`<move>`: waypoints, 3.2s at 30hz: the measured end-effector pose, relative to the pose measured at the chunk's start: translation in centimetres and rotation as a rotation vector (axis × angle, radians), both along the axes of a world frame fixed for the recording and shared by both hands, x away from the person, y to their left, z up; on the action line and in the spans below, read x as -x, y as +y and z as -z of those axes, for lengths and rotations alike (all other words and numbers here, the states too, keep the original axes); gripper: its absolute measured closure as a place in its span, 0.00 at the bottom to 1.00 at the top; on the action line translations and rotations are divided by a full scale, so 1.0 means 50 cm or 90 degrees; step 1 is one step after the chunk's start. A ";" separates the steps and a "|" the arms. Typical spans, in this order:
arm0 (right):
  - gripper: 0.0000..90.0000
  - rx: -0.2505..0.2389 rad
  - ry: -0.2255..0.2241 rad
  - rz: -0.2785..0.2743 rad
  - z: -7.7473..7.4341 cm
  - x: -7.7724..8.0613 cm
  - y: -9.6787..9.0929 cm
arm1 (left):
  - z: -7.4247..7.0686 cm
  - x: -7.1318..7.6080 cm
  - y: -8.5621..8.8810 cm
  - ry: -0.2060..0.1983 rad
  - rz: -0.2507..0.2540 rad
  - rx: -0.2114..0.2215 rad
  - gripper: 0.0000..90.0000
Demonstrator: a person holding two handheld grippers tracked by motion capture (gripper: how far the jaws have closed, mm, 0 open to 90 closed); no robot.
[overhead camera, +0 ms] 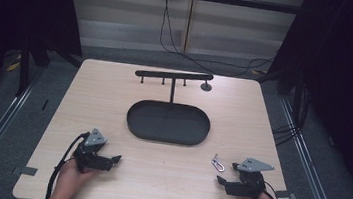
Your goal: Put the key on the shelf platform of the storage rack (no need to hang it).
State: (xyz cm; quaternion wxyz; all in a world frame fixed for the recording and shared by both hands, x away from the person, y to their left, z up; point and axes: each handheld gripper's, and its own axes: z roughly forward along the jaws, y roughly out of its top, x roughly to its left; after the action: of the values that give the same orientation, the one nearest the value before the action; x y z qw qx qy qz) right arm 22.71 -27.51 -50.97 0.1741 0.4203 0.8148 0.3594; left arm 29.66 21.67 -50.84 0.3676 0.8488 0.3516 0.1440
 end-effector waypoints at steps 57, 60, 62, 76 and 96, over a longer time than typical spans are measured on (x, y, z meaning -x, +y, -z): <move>0.55 0.269 0.281 -0.062 -0.093 -0.139 0.110 | 0.000 -0.001 -0.001 0.001 0.006 0.002 0.17; 0.56 0.278 0.291 -0.065 -0.086 -0.146 0.114 | 0.000 -0.001 -0.001 0.001 0.007 0.002 0.17; 0.58 0.278 0.295 -0.065 -0.083 -0.147 0.113 | 0.000 -0.001 -0.001 0.001 0.006 0.002 0.17; 0.75 0.257 0.307 -0.075 -0.083 -0.150 0.111 | 0.000 -0.001 -0.001 0.001 0.006 0.002 0.17; 0.75 0.230 0.271 -0.070 -0.155 -0.159 0.111 | 0.000 -0.001 -0.001 0.001 0.006 0.002 0.17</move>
State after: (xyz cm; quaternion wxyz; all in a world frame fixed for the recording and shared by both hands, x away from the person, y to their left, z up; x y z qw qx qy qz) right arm 30.65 -21.96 -43.25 0.0514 0.4035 0.9055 0.1212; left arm 29.72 21.63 -50.86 0.3691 0.8502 0.3480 0.1408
